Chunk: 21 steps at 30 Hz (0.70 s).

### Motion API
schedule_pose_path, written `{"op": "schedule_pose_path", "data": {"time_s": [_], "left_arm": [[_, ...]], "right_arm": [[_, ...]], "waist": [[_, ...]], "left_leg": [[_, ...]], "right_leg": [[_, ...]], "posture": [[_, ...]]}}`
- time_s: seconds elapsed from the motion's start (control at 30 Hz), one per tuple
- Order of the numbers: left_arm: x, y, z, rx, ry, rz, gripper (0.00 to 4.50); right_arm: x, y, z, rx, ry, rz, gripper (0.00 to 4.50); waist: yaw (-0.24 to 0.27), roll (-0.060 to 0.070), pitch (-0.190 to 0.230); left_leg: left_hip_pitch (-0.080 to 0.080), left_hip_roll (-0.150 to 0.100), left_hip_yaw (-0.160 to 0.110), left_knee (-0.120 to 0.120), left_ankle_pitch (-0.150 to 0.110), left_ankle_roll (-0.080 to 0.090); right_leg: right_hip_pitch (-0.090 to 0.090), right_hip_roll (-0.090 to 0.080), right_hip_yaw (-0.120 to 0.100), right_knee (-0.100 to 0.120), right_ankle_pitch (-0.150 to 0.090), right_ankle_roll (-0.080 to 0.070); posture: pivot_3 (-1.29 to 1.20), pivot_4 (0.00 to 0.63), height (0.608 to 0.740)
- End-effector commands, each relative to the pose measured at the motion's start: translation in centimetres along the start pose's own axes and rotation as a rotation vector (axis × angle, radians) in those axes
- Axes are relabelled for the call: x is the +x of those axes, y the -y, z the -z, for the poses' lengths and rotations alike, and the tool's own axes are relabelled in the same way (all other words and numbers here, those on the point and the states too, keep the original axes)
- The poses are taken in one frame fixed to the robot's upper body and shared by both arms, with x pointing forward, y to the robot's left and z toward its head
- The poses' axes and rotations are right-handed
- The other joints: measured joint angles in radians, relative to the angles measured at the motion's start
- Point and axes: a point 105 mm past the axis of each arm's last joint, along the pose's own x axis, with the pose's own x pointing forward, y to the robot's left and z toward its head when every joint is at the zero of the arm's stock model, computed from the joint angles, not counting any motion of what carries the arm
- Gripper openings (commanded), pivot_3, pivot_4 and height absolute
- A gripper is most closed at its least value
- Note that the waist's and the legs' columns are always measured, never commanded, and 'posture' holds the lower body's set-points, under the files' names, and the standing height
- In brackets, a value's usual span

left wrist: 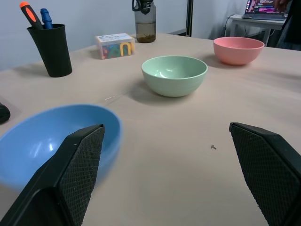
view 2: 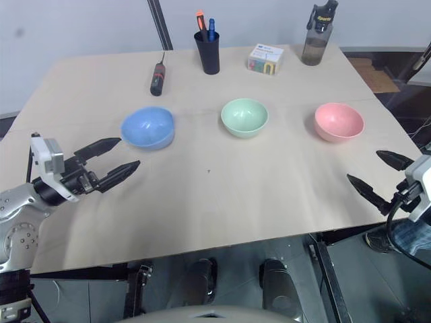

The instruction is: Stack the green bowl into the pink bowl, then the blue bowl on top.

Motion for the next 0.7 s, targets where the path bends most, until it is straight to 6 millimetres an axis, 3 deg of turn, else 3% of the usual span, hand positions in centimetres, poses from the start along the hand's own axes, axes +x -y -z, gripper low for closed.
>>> {"op": "schedule_pose_path", "data": {"time_s": [0.03,0.27,0.53,0.7], "left_arm": [[0.4,0.6,-1.2,0.021,0.022,0.040,4.50],[2.2,2.7,-2.5,-0.028,0.113,0.142,4.50],[4.0,7.2,-4.1,-0.030,0.188,0.391,4.50],[4.4,8.2,-4.8,-0.019,0.206,0.421,4.50]], "right_arm": [[0.7,0.2,-1.7,-0.051,0.035,0.019,4.33],[4.3,-0.2,-1.5,-0.040,-0.016,0.001,4.33],[10.9,2.8,0.8,-0.083,-0.147,0.076,4.33],[14.6,3.5,1.3,-0.106,-0.173,0.072,4.33]], "waist": [[0.000,0.000,0.000],[-0.004,0.000,0.000],[-0.008,0.000,0.000],[-0.008,0.000,0.001]], "left_leg": [[0.000,0.000,0.000,0.000,0.000,0.000],[0.000,0.000,0.001,0.001,0.000,0.000],[0.001,-0.001,0.002,0.002,0.000,0.000],[0.000,-0.001,0.001,0.000,0.000,0.000]], "right_leg": [[0.000,0.000,0.000,0.000,0.000,0.000],[0.000,0.000,0.001,0.000,0.000,0.000],[0.000,0.000,0.002,0.000,0.000,0.000],[-0.001,0.001,0.003,0.001,0.003,-0.004]], "posture": [[0.00,0.150,0.740],[0.00,0.150,0.740],[0.00,0.150,0.740],[0.00,0.150,0.740]]}}
